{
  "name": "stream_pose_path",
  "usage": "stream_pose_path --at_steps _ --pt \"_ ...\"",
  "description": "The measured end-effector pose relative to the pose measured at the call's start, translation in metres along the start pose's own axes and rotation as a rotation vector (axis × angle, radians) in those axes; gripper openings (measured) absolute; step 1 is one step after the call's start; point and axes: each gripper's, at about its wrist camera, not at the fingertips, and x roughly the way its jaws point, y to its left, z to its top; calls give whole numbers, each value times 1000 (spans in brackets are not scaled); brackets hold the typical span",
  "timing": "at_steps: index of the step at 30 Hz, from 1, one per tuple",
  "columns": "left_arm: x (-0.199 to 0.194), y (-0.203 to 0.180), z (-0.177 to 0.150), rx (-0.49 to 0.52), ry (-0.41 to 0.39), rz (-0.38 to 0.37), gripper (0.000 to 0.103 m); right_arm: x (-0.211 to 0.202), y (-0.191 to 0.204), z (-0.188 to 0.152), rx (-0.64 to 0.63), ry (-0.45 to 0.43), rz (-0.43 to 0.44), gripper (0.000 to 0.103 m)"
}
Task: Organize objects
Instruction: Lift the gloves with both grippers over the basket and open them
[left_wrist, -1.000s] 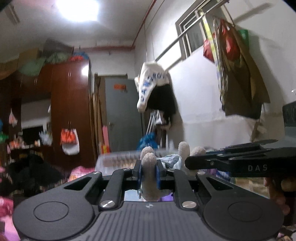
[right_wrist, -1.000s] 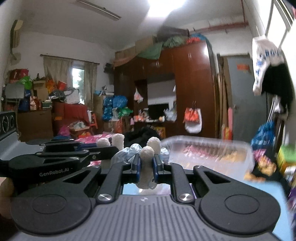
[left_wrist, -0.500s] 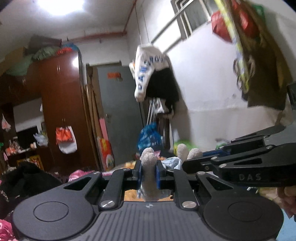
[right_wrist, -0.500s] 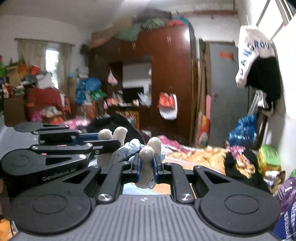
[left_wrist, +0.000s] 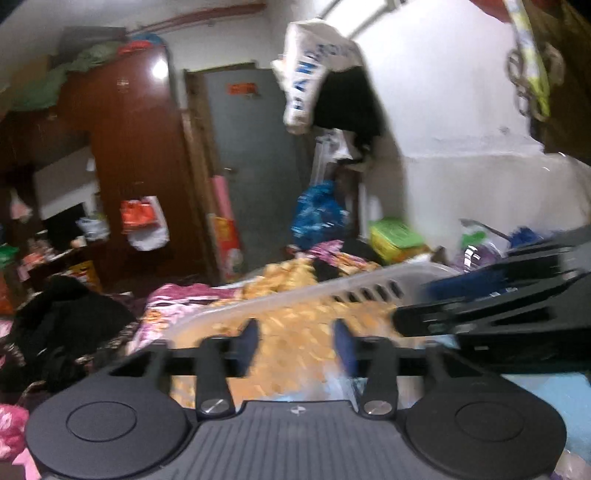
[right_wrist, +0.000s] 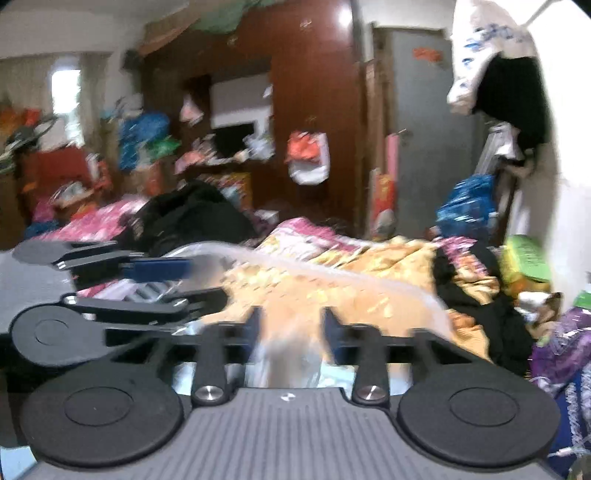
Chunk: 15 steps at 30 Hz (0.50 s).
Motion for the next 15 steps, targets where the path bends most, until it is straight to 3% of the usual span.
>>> stream_pose_path --at_steps 1,2,5,9,12,15 --pt "-6 6 1 -24 -19 -8 70 -14 -2 -3 3 -29 7 100" --pt "-16 12 -1 -52 -39 -20 76 -28 -5 -7 2 -62 11 101" --pt "-64 22 -13 -81 -102 -64 78 -71 -12 -28 15 -102 23 101" --pt "-125 23 -51 -94 -123 -54 86 -133 -26 -83 72 -168 50 103" --pt "-155 23 -87 -118 -113 -48 88 -156 -38 -124 151 -190 18 103" --pt "-167 22 -117 -158 -84 -76 88 -158 -47 -148 234 -144 21 103"
